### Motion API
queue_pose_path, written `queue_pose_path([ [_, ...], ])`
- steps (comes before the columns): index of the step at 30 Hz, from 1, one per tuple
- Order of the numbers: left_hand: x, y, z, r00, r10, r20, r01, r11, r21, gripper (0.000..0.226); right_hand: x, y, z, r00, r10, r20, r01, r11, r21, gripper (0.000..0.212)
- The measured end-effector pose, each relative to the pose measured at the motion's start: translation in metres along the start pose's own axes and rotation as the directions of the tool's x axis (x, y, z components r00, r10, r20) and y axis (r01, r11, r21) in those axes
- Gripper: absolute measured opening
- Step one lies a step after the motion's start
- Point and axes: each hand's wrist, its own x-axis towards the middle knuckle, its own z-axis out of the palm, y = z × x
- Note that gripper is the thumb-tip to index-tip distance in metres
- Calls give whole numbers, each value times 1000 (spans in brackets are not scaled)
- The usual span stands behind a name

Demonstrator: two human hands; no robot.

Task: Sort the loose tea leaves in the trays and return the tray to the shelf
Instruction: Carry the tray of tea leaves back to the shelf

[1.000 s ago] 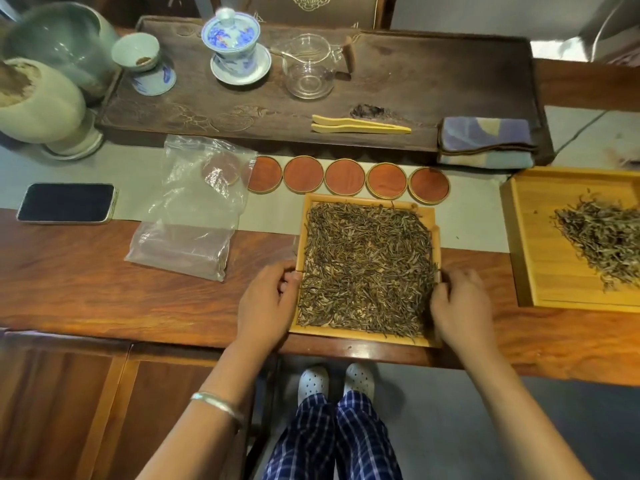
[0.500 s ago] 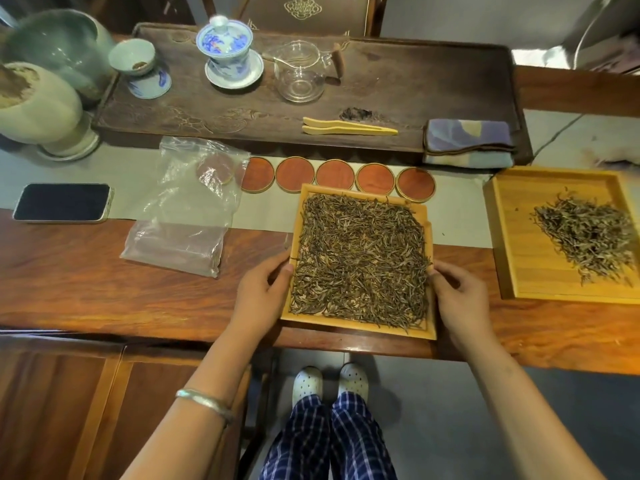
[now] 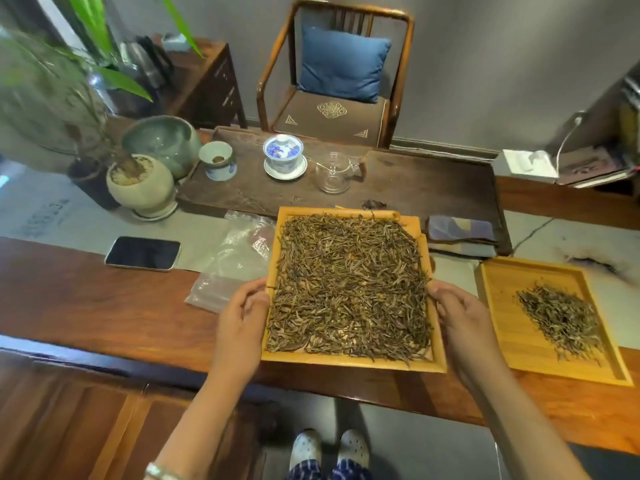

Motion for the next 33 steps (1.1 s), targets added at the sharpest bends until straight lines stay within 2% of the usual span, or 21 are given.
queue_pose_path([
  [4, -9, 30, -43, 994, 19, -112, -17, 1000, 20, 20, -12, -44, 38, 994, -59, 94, 63, 997, -36, 21],
  [9, -30, 53, -97, 967, -60, -248, 51, 998, -43, 27, -25, -81, 90, 946, -173, 274, 176, 984, 14, 18],
  [12, -50, 67, -122, 919, -104, -380, 51, 988, -146, 28, -26, -97, 124, 888, -225, 401, 225, 973, 49, 26],
  [14, -69, 74, -134, 856, -126, -501, 39, 983, -180, 28, -29, -108, 146, 822, -245, 514, 258, 965, 47, 30],
  [17, -105, 84, -141, 714, -153, -684, 2, 976, -216, 32, -39, -121, 177, 676, -280, 681, 337, 940, 52, 33],
  [19, -134, 89, -141, 589, -200, -783, -3, 968, -250, 32, -51, -126, 196, 561, -292, 775, 398, 916, 57, 31],
  [21, -166, 90, -140, 446, -262, -856, -34, 951, -308, 30, -69, -125, 211, 438, -240, 867, 406, 913, 48, 23],
  [25, -240, 89, -125, 203, -355, -913, -73, 924, -376, 21, -114, -112, 227, 206, -97, 974, 372, 928, 14, 18],
  [29, -315, 94, -106, 9, -399, -917, -188, 900, -393, 23, -185, -108, 227, -40, -140, 989, 454, 880, 143, 30],
  [33, -399, 99, -84, -169, -389, -905, -207, 912, -353, 33, -266, -94, 206, -254, -64, 965, 361, 919, 156, 33],
])
